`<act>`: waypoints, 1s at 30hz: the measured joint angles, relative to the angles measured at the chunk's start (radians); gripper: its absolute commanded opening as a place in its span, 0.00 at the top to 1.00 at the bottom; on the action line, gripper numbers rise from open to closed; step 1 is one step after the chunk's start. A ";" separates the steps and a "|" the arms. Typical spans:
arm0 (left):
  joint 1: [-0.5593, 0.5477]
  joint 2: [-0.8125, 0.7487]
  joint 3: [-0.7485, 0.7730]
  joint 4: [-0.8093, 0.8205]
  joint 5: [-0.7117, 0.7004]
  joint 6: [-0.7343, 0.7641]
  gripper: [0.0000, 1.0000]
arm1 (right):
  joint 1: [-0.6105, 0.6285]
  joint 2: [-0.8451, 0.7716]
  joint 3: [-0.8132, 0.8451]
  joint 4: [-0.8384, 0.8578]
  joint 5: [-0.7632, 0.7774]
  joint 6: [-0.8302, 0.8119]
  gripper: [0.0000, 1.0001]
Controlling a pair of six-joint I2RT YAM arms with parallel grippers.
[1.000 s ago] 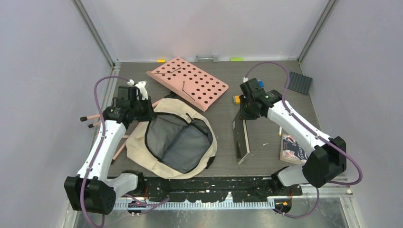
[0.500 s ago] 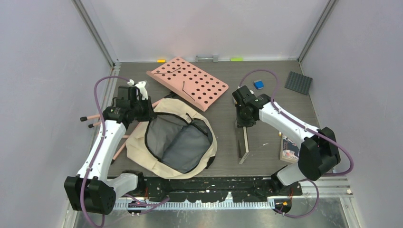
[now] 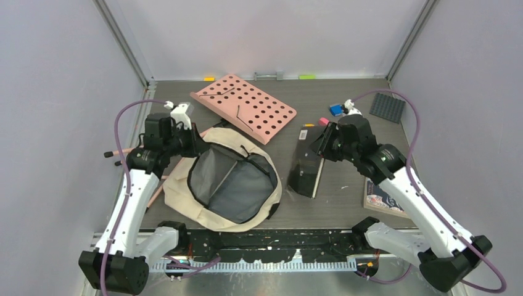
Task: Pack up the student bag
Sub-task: Pick up the book from the center of the board, then place the book in the student bag.
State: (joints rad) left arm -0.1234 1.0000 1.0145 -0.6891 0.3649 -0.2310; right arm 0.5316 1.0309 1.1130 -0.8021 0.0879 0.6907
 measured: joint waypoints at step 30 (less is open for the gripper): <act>-0.019 -0.163 -0.064 0.171 0.224 -0.023 1.00 | 0.514 0.376 -0.324 0.894 0.087 0.632 0.99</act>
State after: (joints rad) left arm -0.1425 0.8368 0.9501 -0.5182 0.5892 -0.2535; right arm 1.0458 1.4067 0.7887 0.0917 0.1749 1.3228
